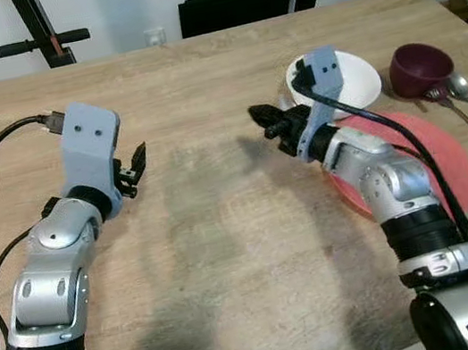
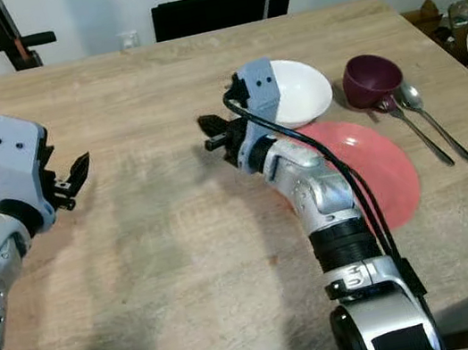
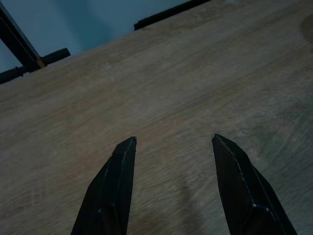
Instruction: Setting the table
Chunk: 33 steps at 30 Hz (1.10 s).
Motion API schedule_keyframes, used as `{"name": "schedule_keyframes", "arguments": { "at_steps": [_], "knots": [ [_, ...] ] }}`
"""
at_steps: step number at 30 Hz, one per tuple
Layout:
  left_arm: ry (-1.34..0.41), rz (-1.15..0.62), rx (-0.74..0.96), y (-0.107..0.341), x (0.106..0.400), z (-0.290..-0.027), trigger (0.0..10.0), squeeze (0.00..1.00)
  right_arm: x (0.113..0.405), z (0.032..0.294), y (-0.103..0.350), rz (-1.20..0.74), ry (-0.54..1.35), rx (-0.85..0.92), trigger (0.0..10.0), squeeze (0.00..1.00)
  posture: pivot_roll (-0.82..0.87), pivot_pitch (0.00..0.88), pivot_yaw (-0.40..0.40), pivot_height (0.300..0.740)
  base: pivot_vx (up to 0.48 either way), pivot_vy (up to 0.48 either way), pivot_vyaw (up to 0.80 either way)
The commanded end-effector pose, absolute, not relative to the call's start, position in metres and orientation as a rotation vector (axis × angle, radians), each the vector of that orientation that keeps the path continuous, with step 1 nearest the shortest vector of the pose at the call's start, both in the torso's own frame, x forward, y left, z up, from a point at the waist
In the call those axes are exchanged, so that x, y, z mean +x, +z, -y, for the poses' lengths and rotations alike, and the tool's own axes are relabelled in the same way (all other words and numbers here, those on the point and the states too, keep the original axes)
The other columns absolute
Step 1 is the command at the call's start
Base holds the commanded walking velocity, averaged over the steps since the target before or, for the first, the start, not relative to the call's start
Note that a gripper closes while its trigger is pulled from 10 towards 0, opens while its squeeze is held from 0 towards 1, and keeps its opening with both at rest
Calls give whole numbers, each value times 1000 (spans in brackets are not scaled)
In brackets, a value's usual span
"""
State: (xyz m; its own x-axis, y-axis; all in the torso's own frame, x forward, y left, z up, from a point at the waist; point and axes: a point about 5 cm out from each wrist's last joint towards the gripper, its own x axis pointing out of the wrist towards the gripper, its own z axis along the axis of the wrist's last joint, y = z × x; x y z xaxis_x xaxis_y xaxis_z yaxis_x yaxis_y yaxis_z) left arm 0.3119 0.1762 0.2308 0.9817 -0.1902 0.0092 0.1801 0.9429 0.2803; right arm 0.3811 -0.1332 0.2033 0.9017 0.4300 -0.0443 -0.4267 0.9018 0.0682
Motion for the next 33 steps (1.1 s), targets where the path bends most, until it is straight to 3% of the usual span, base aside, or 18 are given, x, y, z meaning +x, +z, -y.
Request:
{"name": "schedule_keyframes", "arguments": {
  "at_steps": [1,14,15,24,30,31,32,33],
  "knots": [
    [-188,17,289,226,311,-175,10000,0,382,141,188,-118,375,39,10000,1000,-16,143,13,740,0,0,0],
    [-192,17,293,227,312,-176,10000,0,381,146,161,-259,339,113,10000,1000,-9,144,17,740,0,0,0],
    [-192,17,293,227,312,-176,10000,0,382,144,158,-272,344,116,10000,0,-9,144,19,740,0,0,0],
    [-189,18,295,228,311,-177,10000,0,388,144,143,-352,249,95,10000,0,-2,146,19,740,0,0,0],
    [-185,16,295,228,311,-178,10000,0,384,134,131,-402,313,145,10000,0,-1,146,18,740,0,0,0],
    [-186,16,295,228,311,-178,10000,0,384,132,128,-411,322,153,7098,0,1,148,21,740,0,0,0],
    [-186,16,295,228,311,-178,10000,0,383,131,126,-417,325,162,3059,0,1,148,21,740,0,0,0],
    [-187,16,295,228,311,-178,10000,0,382,129,124,-422,333,167,0,0,1,148,21,740,0,0,0]
  ]
}}
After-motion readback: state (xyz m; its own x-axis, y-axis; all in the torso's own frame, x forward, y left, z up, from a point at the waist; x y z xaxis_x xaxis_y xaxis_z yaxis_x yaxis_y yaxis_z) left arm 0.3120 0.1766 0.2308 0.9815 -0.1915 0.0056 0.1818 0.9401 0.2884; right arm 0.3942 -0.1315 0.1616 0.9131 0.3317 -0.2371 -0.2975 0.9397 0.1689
